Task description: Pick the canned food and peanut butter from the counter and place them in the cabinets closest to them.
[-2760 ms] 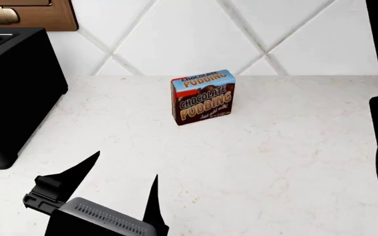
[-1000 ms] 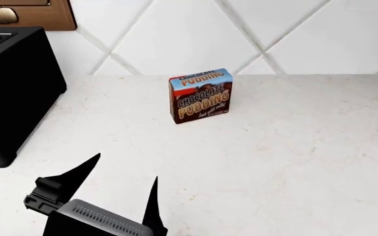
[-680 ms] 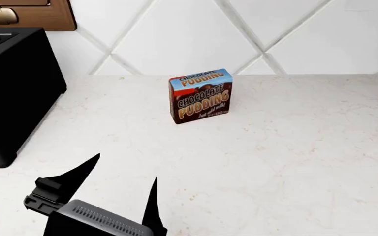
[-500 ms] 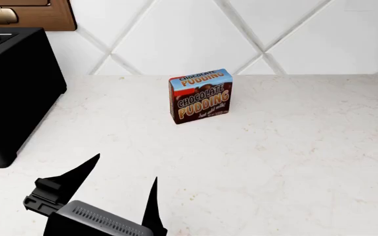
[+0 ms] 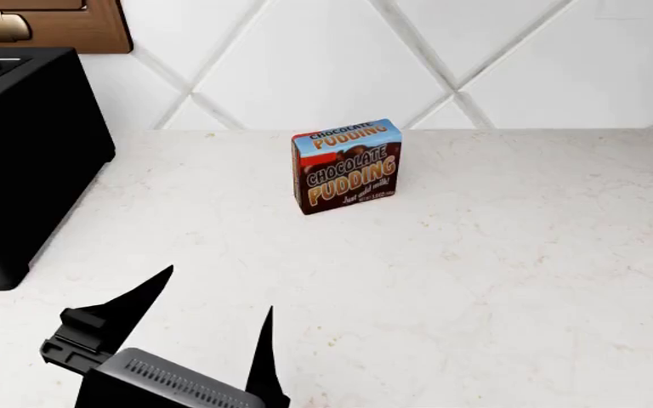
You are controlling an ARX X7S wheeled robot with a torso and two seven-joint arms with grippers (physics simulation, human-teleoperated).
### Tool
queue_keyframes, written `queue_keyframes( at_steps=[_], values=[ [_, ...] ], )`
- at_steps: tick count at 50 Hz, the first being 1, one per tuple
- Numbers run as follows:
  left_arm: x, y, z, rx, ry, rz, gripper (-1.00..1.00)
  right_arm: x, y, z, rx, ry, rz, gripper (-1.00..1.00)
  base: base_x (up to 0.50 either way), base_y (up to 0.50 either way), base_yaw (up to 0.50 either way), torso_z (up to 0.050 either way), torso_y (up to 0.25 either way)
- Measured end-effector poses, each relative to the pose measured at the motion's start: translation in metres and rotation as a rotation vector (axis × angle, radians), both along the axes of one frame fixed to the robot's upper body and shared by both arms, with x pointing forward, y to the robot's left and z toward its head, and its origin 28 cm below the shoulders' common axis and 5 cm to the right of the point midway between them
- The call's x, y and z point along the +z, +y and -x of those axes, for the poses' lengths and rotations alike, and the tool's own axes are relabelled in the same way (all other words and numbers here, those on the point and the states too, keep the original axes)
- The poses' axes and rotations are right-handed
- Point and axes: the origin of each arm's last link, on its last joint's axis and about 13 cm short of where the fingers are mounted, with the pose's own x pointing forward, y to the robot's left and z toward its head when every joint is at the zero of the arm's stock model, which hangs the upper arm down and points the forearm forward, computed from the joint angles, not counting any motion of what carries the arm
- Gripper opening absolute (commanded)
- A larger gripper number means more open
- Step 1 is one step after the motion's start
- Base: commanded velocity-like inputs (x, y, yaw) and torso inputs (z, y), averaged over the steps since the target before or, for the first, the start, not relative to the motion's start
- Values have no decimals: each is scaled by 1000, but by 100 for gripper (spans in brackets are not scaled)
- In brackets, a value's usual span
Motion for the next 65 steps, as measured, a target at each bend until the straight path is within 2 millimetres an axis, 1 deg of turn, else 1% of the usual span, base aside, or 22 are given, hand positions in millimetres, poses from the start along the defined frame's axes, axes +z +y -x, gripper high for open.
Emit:
queue_keyframes(
  at_steps=[14, 21, 26, 37, 56, 65],
  values=[
    [0, 0, 1, -4, -2, 2, 100, -9, -1, 30, -48, -95, 19, 100, 0, 0, 0, 0, 0],
    [0, -1, 1, -8, -2, 1, 100, -18, -3, 42, -55, -95, 11, 100, 0, 0, 0, 0, 0],
    [0, -2, 1, -11, 0, 0, 100, -26, -4, 49, -48, -58, 5, 100, 0, 0, 0, 0, 0],
    [1, -4, 0, -17, 1, -6, 100, -40, -9, 59, -30, 34, 1, 100, 0, 0, 0, 0, 0],
    [2, -6, -1, -24, 2, -10, 100, -54, -12, 69, -23, 88, 16, 100, 0, 0, 0, 0, 0],
    [1, -5, 0, -23, 2, -6, 100, -72, -15, 74, -12, 128, 31, 100, 0, 0, 0, 0, 0]
  ],
)
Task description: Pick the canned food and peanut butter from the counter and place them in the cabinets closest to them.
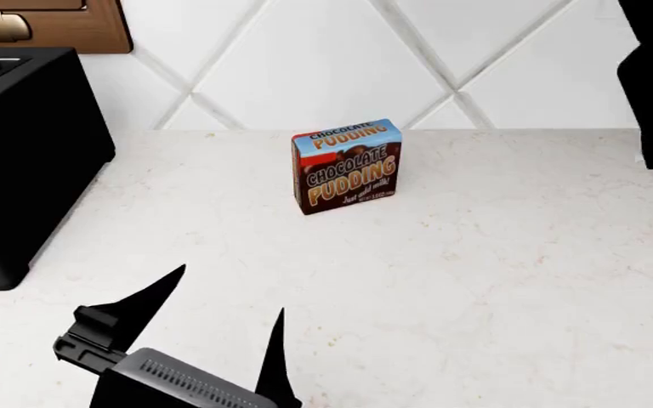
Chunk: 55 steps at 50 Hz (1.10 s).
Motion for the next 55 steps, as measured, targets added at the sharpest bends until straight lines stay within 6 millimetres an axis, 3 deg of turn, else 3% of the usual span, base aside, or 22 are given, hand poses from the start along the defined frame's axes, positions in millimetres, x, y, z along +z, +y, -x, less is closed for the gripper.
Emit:
queue_keyframes(
  at_steps=[27, 55],
  values=[
    [0, -1, 0, 0, -10, 5, 100, -67, -15, 24, 12, 74, 28, 100, 0, 0, 0, 0, 0],
    [0, -1, -2, 2, -16, -2, 100, -126, -16, 47, 72, 144, 52, 100, 0, 0, 0, 0, 0]
  ],
)
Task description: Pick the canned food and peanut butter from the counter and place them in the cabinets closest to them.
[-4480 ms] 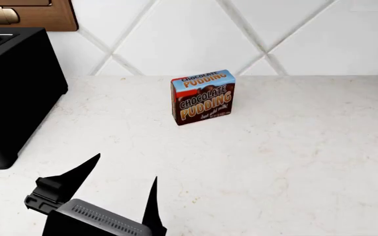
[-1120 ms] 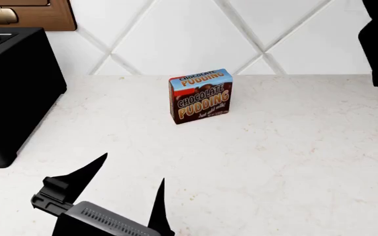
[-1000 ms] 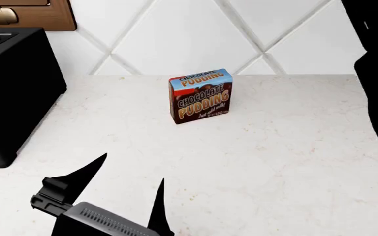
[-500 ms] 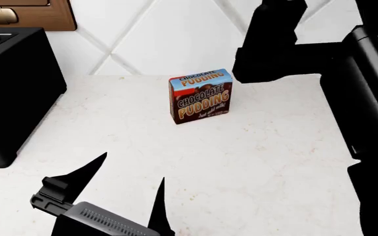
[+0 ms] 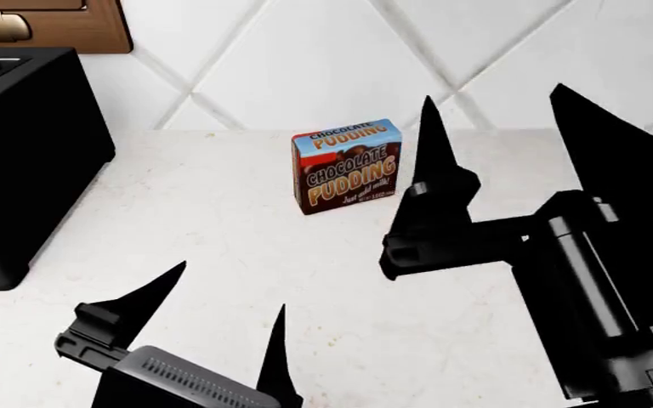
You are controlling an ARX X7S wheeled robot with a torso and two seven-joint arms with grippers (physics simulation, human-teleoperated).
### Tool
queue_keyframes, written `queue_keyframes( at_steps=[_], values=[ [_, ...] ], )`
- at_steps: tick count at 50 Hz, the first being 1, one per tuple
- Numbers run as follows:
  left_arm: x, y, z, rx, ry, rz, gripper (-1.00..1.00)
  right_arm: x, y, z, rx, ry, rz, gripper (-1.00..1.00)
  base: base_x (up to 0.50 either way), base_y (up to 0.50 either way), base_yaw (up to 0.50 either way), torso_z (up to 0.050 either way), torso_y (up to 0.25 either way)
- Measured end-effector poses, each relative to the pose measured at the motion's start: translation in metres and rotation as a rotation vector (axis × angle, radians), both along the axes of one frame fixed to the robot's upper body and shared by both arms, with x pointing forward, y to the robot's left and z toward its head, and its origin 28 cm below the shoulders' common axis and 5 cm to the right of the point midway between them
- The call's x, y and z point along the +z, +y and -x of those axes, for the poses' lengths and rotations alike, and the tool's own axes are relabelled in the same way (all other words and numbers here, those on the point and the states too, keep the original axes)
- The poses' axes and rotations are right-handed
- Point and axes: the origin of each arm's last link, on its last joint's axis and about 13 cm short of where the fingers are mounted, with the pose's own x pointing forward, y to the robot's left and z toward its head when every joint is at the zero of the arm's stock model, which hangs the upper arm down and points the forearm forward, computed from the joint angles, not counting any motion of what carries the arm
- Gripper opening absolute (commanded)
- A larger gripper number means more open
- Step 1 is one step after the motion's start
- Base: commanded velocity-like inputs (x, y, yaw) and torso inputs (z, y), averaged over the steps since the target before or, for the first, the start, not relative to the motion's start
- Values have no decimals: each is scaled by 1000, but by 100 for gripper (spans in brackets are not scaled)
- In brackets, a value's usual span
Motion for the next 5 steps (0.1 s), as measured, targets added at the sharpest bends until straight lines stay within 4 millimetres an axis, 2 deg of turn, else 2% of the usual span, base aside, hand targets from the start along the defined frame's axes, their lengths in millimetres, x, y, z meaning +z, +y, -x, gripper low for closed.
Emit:
queue_keyframes(
  at_steps=[5],
  values=[
    [0, 0, 0, -1, 0, 0, 100, -10, -4, 3, -1, 20, 1, 100, 0, 0, 0, 0, 0]
  ],
)
